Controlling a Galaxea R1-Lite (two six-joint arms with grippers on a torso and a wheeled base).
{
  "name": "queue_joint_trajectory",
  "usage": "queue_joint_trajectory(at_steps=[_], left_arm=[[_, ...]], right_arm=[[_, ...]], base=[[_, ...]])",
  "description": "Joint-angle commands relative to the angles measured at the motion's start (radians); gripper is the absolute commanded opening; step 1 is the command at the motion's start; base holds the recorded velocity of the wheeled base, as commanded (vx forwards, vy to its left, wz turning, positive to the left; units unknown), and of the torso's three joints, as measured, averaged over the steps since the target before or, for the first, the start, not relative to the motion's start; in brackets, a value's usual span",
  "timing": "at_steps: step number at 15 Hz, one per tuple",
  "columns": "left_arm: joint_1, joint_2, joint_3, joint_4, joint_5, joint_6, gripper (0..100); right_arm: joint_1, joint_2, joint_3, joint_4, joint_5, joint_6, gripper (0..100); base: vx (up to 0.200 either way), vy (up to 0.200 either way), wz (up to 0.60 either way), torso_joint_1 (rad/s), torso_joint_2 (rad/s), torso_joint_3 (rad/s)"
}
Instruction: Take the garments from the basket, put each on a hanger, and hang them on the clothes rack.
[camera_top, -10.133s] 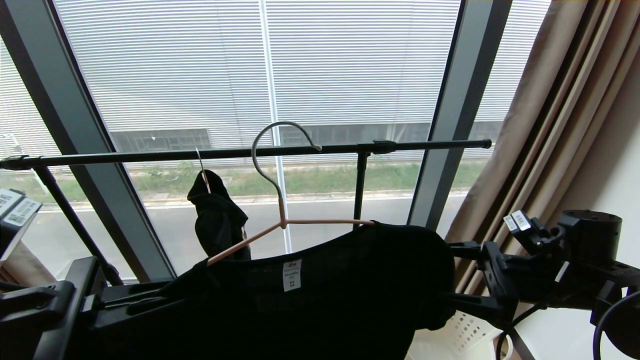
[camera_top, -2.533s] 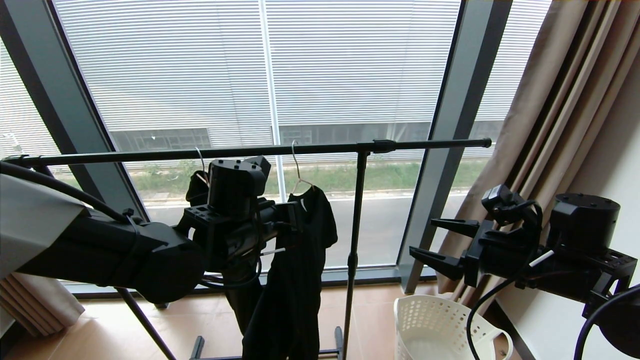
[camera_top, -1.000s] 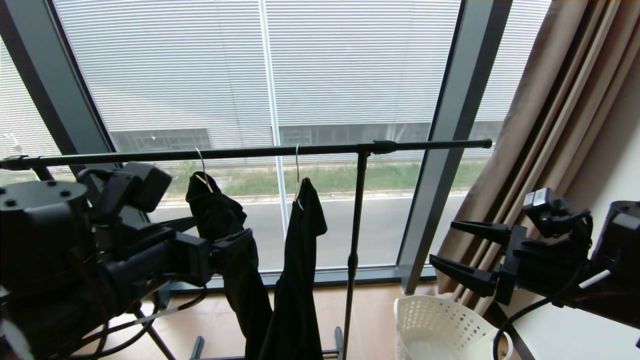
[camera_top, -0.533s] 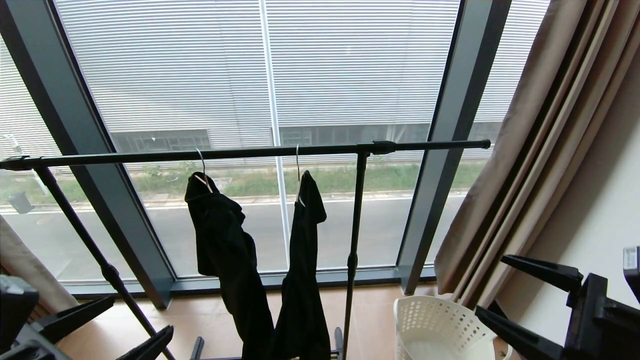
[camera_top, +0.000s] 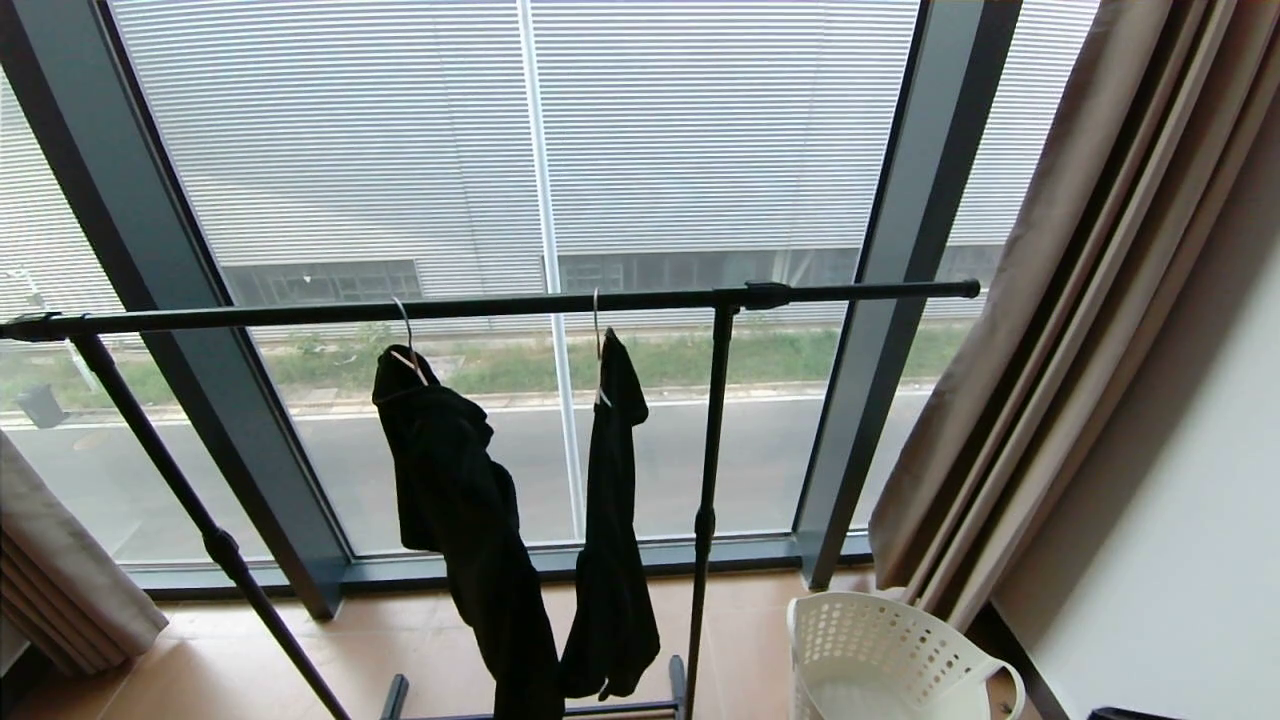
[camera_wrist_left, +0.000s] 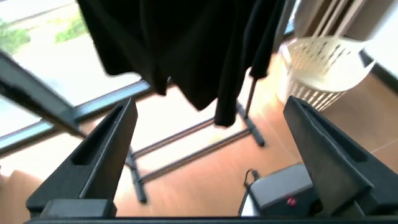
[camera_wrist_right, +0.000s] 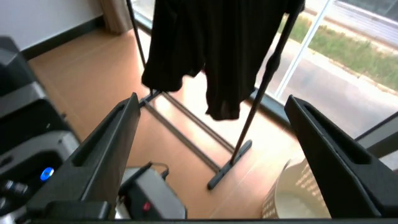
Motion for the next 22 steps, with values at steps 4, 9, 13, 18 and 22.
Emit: queue_joint_trajectory(at_steps=[4,9,13,18,22], left_arm=[[0.216,-0.189,-0.006,0.142,0.000,0.025,100],[0.348,-0.456,-0.008,0.143,-0.003,0.028,100],[0.429,-0.470,-0.011,0.171,-0.005,-0.070,100],[0.421,-0.536,-0.013,0.176,-0.040,-0.079,100],[0.423,-0.534,-0.013,0.174,-0.091,-0.071,100]], right_arm=[[-0.003,-0.351,0.001,0.271,-0.086,-0.001,100],[-0.219,-0.451,-0.013,0.329,-0.163,0.001,100],[-0.412,-0.509,-0.013,0.329,-0.163,0.006,100],[-0.471,-0.654,-0.013,0.323,-0.129,0.032,100],[-0.452,-0.703,-0.008,0.321,-0.003,0.055,100]], base=[[0.000,0.000,0.00,0.000,0.00,0.000],[0.000,0.000,0.00,0.000,0.00,0.000],[0.000,0.000,0.00,0.000,0.00,0.000],[0.000,0.000,0.00,0.000,0.00,0.000],[0.000,0.000,0.00,0.000,0.00,0.000]])
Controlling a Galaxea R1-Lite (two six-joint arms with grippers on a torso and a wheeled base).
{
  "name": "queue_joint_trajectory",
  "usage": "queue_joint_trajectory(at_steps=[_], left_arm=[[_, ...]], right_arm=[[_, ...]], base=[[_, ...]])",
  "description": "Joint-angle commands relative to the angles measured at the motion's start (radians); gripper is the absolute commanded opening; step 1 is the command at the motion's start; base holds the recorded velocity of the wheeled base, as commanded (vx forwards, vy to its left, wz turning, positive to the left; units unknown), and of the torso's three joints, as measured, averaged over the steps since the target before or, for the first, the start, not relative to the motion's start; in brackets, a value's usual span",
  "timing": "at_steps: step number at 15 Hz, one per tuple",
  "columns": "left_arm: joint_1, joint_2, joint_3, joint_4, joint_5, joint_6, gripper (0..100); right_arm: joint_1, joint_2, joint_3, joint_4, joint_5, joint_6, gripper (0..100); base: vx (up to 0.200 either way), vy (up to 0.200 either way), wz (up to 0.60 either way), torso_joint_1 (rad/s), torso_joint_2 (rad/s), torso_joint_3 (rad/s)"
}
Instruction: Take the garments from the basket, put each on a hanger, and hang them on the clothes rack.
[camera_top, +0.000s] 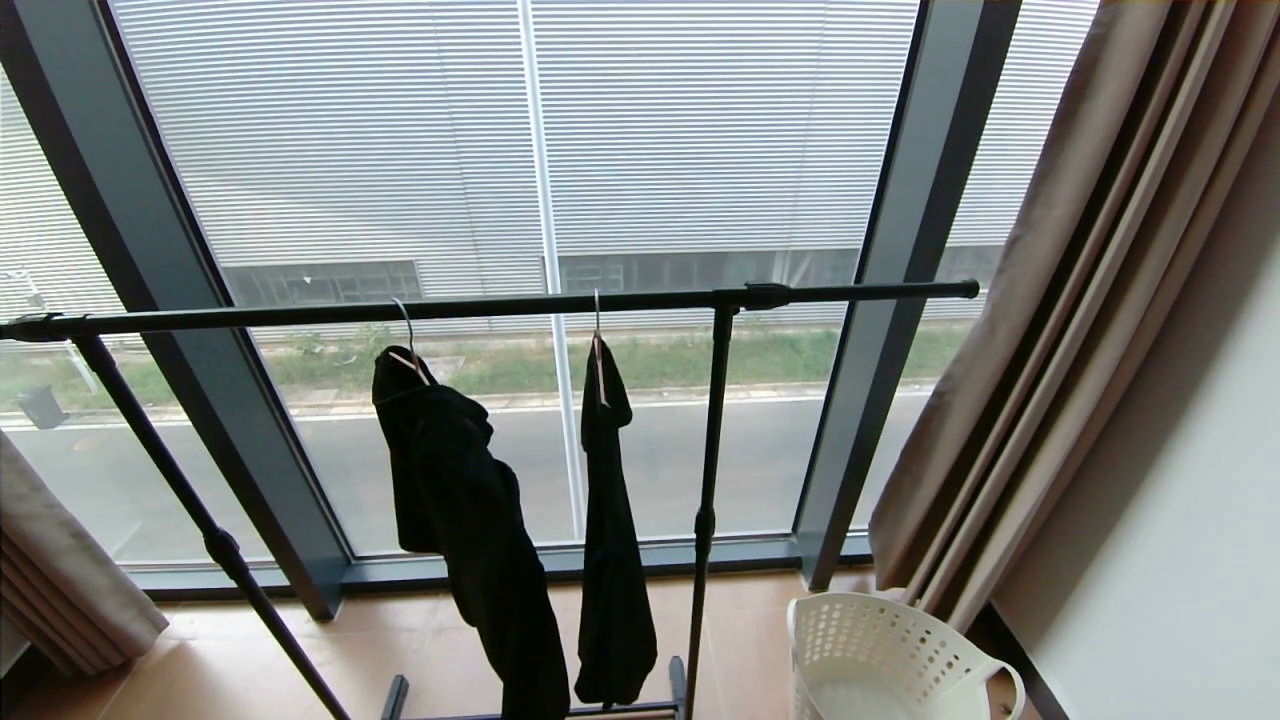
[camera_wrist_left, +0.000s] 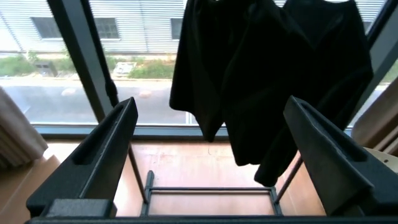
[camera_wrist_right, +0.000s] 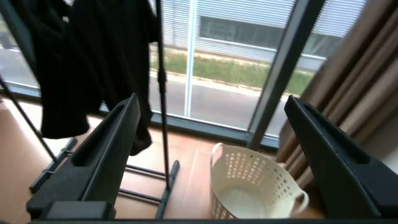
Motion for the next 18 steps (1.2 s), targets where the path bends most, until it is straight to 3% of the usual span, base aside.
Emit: queue_joint_trajectory(at_steps=[1,4,5,7,9,18], left_arm=[[0.000,-0.005,0.002,-0.001,-0.002,0.000,100],[0.000,-0.005,0.002,-0.001,-0.004,0.002,100],[0.001,-0.005,0.002,-0.001,-0.002,0.005,100],[0.001,-0.006,0.002,-0.004,-0.001,-0.011,100],[0.000,-0.006,0.002,-0.005,-0.001,-0.012,100],[0.000,-0.006,0.002,-0.005,-0.002,-0.012,100]], right_arm=[[0.005,-0.041,0.006,-0.010,-0.032,0.004,100],[0.004,-0.044,0.014,-0.003,-0.402,0.002,100],[0.005,-0.044,0.014,0.000,-0.430,0.002,100],[0.005,-0.044,0.012,0.009,-0.436,0.042,100],[0.005,-0.044,0.011,0.010,-0.393,0.042,100],[0.005,-0.044,0.011,0.010,-0.390,0.042,100]], base=[[0.000,0.000,0.00,0.000,0.00,0.000],[0.000,0.000,0.00,0.000,0.00,0.000],[0.000,0.000,0.00,0.000,0.00,0.000],[0.000,0.000,0.00,0.000,0.00,0.000],[0.000,0.000,0.00,0.000,0.00,0.000],[0.000,0.000,0.00,0.000,0.00,0.000]])
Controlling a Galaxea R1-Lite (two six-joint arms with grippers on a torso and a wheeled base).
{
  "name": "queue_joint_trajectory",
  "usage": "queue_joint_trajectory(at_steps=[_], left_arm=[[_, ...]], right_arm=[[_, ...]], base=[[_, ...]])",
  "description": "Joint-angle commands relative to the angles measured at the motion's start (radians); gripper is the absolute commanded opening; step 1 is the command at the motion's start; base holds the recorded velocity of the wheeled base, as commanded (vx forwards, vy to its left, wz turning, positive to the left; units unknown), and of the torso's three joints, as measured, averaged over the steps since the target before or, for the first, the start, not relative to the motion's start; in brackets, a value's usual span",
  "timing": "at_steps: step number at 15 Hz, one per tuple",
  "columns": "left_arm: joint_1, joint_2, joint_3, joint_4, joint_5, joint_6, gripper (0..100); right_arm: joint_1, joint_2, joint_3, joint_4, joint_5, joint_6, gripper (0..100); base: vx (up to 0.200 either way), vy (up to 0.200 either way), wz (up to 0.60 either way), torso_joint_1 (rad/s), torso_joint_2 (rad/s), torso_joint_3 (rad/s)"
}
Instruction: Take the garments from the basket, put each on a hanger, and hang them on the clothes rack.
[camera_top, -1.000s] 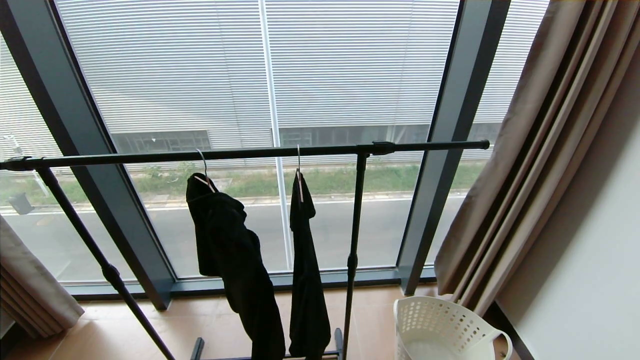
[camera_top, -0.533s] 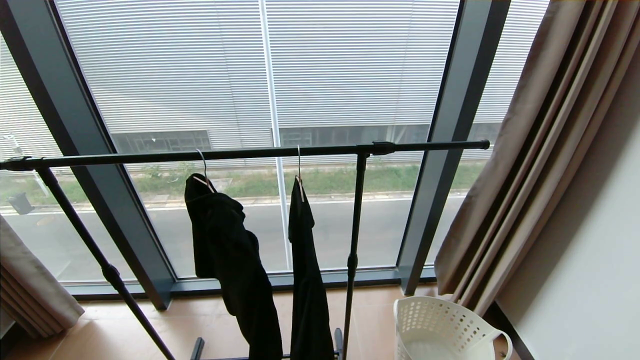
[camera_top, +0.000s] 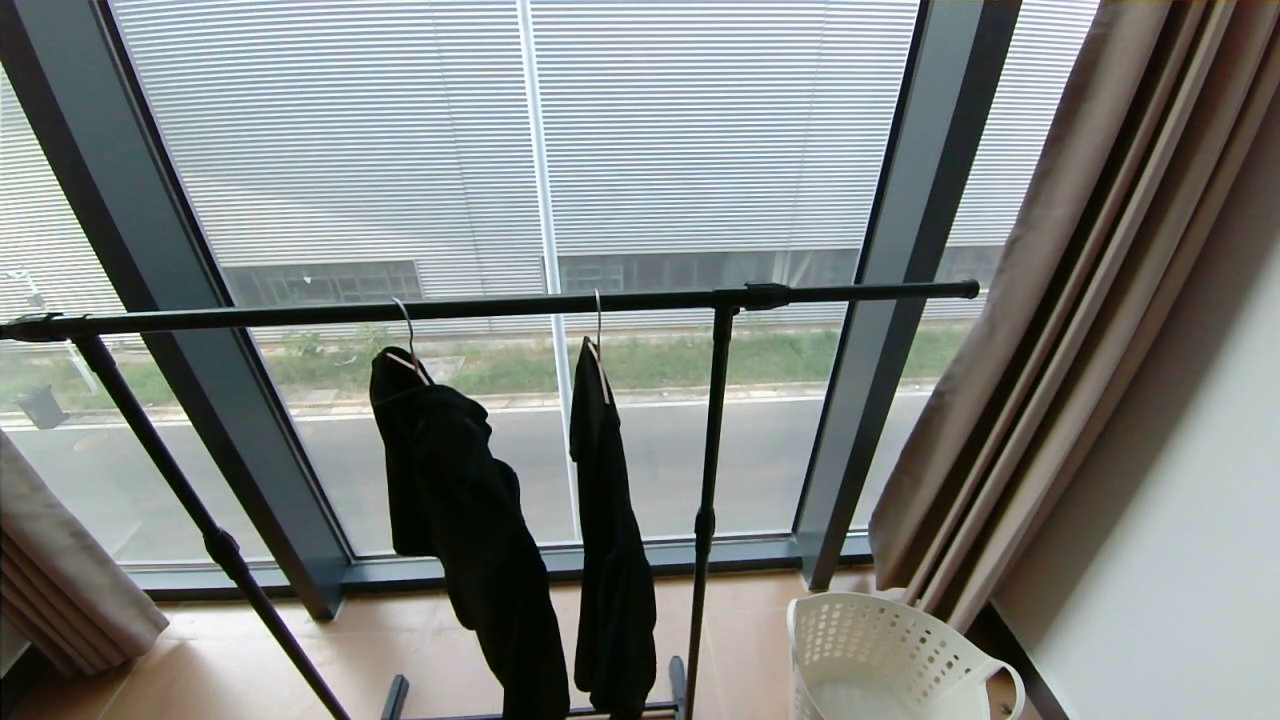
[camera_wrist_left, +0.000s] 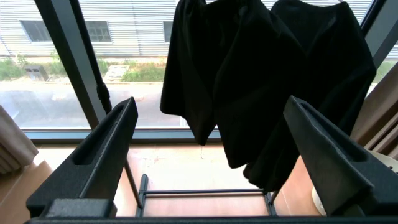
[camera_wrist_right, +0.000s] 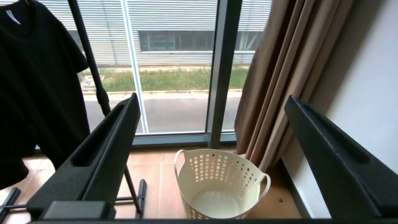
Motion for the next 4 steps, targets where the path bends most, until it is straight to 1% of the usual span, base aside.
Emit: queue_joint_trajectory(at_steps=[1,4], left_arm=[[-0.001,0.001,0.001,0.000,0.000,0.000,100],[0.001,0.001,-0.001,0.000,0.000,0.000,100]], right_arm=[[0.000,0.002,0.000,0.000,0.000,0.000,100],[0.000,0.004,0.000,0.000,0.000,0.000,100]], base=[[0.000,0.000,0.00,0.000,0.00,0.000],[0.000,0.000,0.00,0.000,0.00,0.000]])
